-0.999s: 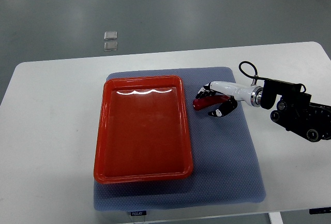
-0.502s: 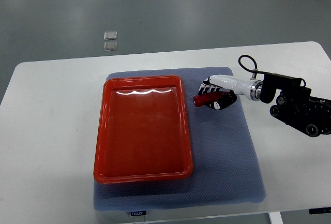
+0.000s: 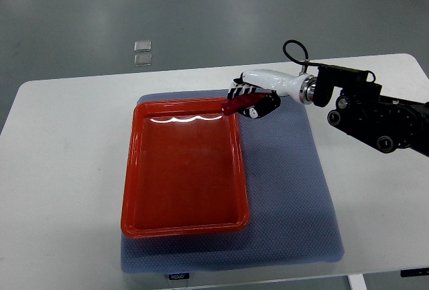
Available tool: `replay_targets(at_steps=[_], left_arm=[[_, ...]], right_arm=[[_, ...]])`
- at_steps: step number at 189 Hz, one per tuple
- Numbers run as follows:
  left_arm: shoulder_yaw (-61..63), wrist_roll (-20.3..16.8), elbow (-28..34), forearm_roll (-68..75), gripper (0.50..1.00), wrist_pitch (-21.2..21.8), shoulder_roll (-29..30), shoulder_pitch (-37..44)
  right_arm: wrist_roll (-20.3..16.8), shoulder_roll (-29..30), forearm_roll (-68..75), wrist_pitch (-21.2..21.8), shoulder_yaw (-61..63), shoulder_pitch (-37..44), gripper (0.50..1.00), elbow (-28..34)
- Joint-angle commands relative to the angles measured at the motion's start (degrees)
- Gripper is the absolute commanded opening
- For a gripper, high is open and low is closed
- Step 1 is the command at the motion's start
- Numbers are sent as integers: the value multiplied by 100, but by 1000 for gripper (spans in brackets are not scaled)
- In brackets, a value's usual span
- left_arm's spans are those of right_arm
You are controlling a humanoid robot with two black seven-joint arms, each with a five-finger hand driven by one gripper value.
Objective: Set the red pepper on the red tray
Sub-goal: 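Lift the pepper with the right hand and carry it over the tray, then open the right hand to release the pepper into the tray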
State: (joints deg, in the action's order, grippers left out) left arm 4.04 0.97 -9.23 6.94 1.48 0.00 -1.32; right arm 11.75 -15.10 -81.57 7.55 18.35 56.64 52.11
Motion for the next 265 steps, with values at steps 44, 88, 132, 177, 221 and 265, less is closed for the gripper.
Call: replay_targets(at_steps=[44, 88, 132, 177, 221, 265], left_arm=[[-17, 0, -9, 0, 1000, 1, 0, 0], [-26, 0, -26, 9, 1000, 1, 0, 0], [-26, 0, -26, 9, 1000, 1, 0, 0], [-26, -9, -18, 0, 1000, 1, 0, 0], [-17, 0, -9, 0, 1000, 1, 0, 0], [-9, 0, -9, 0, 1000, 1, 0, 0]], right_arm=[[-15, 1220, -52, -201, -569, 93, 500, -482], [-15, 1501, -87, -403, -859, -39, 500, -675], [-6, 1510, -78, -614, -833, -250, 639, -702], [-6, 1510, -16, -693, -736, -250, 874, -719], [12, 1325, 45, -684, -314, -197, 903, -675], [117, 1053, 1424, -702, 968, -425, 903, -649]])
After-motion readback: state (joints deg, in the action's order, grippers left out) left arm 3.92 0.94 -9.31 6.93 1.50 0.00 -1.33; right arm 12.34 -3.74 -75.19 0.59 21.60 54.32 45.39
